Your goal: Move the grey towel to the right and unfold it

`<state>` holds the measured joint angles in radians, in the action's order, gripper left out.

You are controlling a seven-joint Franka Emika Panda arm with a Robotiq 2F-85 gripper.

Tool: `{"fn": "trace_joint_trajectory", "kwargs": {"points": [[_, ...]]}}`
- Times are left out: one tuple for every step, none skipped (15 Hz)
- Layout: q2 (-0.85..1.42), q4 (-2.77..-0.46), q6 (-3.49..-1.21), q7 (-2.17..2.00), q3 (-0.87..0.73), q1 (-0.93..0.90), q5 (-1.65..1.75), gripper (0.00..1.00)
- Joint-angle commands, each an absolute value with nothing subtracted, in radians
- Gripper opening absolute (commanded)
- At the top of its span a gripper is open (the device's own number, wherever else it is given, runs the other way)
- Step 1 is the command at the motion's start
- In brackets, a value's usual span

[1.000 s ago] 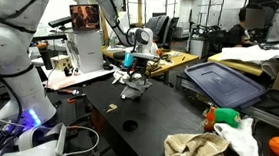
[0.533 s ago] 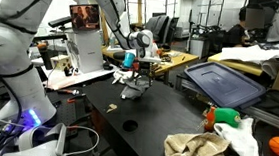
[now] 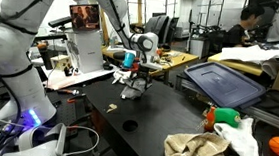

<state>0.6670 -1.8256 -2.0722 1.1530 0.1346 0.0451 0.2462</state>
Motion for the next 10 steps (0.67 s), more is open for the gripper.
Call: {"fn": "trace_joint_trajectory", "kwargs": {"points": [[0.66,-1.824,-2.012,1.193,0.139,0.06,0.187,0.75],[0.66,-1.826,-2.005,1.19,0.137,0.06,0.179,0.74],[0.66,-1.826,-1.996,1.192,0.137,0.062,0.171,0.68],[0.659,-1.827,-1.988,1.192,0.137,0.064,0.165,0.58],[0.66,-1.826,-1.981,1.194,0.137,0.066,0.159,0.51],[0.66,-1.826,-1.976,1.191,0.135,0.066,0.157,0.42],[0.66,-1.825,-1.972,1.188,0.133,0.066,0.154,0.36],[0.659,-1.824,-1.967,1.184,0.132,0.066,0.152,0.27],[0.658,-1.823,-1.963,1.178,0.129,0.065,0.15,0.2],[0.655,-1.824,-1.961,1.165,0.125,0.061,0.154,0.12]]}}
